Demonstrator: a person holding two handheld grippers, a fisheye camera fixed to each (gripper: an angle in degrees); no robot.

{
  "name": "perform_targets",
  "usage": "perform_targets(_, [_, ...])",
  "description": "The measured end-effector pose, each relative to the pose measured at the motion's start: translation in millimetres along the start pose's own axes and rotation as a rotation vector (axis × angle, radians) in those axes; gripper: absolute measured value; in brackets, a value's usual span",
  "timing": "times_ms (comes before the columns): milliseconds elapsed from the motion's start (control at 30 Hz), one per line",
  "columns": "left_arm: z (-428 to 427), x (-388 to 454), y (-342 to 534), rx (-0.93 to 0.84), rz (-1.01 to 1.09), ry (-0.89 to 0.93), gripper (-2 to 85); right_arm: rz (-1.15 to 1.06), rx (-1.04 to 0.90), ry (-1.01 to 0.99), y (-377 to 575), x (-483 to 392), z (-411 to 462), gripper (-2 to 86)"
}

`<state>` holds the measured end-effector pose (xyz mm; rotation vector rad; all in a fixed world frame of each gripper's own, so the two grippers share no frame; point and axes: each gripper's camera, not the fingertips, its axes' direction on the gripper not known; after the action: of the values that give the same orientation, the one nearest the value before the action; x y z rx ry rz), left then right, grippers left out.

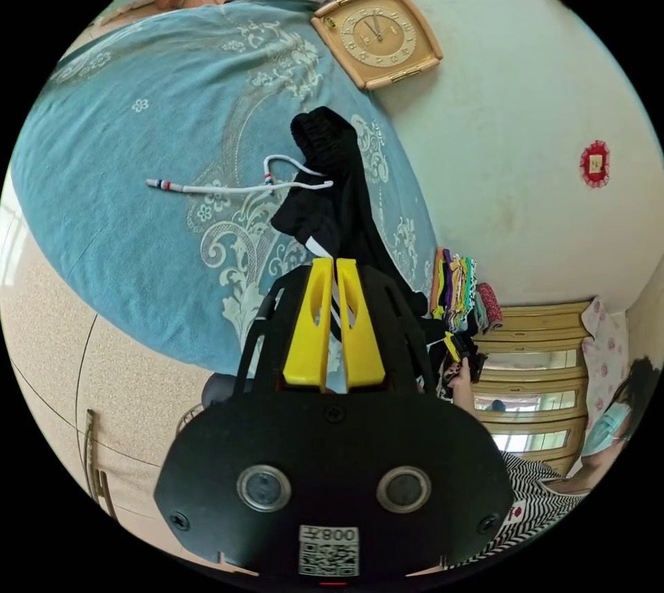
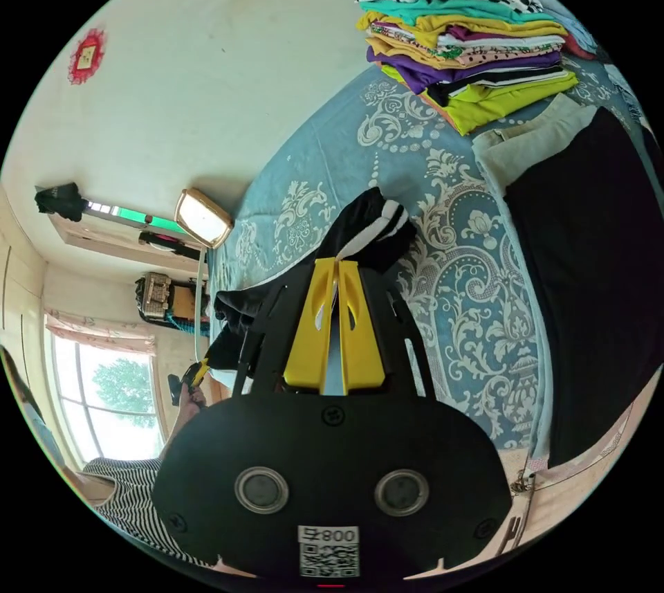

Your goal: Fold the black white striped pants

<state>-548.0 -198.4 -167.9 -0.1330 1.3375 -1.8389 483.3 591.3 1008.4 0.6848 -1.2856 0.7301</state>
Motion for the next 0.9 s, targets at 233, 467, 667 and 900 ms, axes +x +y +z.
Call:
perform_targets(233, [-54,-22,33,0.086,0.026,0.018,0.8,-0.01,-0.034,0.054,90,20,-45,0.5])
perform_targets(467, [-68,-70,84,0.08,-0.061,-0.029,0.8,0.122,-0.169,0.135,155,69,-9,0.5])
perform_targets(667, [-58,-91,109,0.052,-0.118,-0.087,0.9,0.175,-0.192,0.12,178,84,-6,0.5])
perform_targets(900, [-55,-90,116,0.021,-0.12,-0.134,1.0,0.162,-0.225,0.157,187,84,-2,0.5])
